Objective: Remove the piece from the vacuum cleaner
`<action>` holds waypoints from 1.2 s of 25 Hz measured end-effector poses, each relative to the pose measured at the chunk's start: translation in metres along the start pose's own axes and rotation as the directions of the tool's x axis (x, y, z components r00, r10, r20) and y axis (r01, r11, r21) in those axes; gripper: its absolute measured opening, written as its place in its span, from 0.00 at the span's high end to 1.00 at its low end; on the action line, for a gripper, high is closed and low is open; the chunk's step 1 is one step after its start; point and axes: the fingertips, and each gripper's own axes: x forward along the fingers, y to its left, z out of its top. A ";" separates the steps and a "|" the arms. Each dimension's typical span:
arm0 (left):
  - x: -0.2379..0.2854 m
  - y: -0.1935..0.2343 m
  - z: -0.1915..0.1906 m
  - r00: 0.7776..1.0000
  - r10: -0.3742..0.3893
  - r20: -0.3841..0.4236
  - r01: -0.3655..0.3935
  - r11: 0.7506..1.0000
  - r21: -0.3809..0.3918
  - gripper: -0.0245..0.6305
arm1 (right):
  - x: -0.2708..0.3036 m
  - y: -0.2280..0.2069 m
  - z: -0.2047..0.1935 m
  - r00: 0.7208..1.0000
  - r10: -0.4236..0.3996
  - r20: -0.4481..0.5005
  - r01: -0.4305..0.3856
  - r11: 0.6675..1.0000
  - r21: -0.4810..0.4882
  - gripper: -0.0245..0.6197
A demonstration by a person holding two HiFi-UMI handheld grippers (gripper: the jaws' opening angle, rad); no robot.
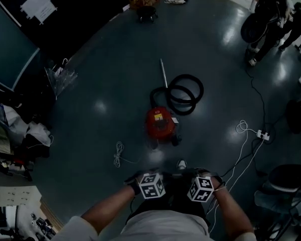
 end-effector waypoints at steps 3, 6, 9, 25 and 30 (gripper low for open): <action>-0.016 -0.016 0.011 1.000 -0.008 0.012 0.008 1.000 0.010 0.91 | -0.020 0.012 0.009 1.000 0.001 0.002 -0.001 1.000 -0.006 0.89; -0.029 -0.025 0.019 1.000 -0.015 0.025 0.014 1.000 0.013 0.91 | -0.034 0.020 0.018 1.000 -0.006 0.007 0.006 1.000 -0.005 0.89; -0.040 -0.030 0.027 0.999 -0.019 0.026 0.018 0.999 0.029 0.91 | -0.046 0.024 0.025 1.000 -0.019 0.011 0.019 1.000 -0.004 0.89; -0.049 -0.038 0.039 0.998 -0.047 0.039 0.045 0.997 0.055 0.91 | -0.063 0.031 0.028 0.999 -0.027 0.022 0.026 0.999 0.028 0.89; -0.045 -0.037 0.037 0.998 -0.047 0.040 0.045 0.998 0.050 0.91 | -0.059 0.030 0.026 1.000 -0.016 0.024 0.015 0.999 0.029 0.89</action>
